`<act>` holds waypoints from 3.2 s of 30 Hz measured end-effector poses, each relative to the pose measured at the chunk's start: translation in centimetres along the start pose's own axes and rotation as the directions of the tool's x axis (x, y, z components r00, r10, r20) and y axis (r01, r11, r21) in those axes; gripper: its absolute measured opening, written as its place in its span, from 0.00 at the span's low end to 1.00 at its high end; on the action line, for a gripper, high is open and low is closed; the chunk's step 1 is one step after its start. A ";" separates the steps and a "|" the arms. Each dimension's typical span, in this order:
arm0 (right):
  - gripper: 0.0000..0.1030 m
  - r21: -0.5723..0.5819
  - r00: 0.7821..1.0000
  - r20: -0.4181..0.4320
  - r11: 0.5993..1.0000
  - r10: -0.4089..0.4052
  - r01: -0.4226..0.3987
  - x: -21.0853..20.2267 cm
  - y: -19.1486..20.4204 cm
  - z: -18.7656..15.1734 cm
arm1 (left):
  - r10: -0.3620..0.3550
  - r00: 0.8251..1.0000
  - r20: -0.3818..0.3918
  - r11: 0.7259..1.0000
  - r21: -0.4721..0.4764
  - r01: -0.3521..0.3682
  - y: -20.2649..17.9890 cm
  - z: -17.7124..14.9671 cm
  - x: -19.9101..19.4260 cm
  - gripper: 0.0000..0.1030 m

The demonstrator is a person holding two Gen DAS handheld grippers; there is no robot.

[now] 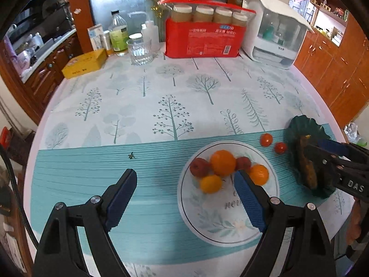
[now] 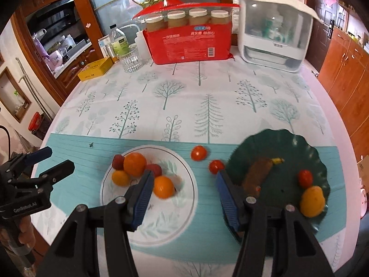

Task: Organize fruits
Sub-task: 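Move both tools back over the white fruit plate, then grasp a small red apple with the left tool while the right tool grasps a cherry tomato, then carry apple and tomato onto the green plate while both tools open to release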

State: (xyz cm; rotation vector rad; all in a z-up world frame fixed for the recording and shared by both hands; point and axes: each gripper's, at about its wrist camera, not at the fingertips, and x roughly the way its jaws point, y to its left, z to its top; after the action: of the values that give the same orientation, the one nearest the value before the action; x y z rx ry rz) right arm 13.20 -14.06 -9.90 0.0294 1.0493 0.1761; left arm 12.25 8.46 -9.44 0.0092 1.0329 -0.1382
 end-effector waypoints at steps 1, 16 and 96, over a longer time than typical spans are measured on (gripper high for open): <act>0.55 -0.002 1.000 -0.004 1.000 -0.004 0.004 0.7 0.1 0.2 | -0.014 1.000 -0.010 1.000 0.006 0.014 0.2 0.1 0.8 0.83; 0.39 -0.090 0.992 -0.110 0.994 -0.063 0.054 9.2 -0.4 1.6 | -0.117 0.972 -0.206 0.987 0.083 0.137 -1.1 0.5 11.1 0.50; 0.27 0.020 0.999 -0.016 0.999 -0.042 0.042 -3.4 -19.8 -3.9 | -0.245 0.961 -0.128 0.918 0.287 0.273 -30.0 2.9 6.5 0.26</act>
State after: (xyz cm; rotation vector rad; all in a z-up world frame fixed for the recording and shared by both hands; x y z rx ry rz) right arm 10.76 -34.32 -11.09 0.0243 1.0668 0.1275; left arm 14.44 -22.20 -11.85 0.1584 1.0916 -0.5425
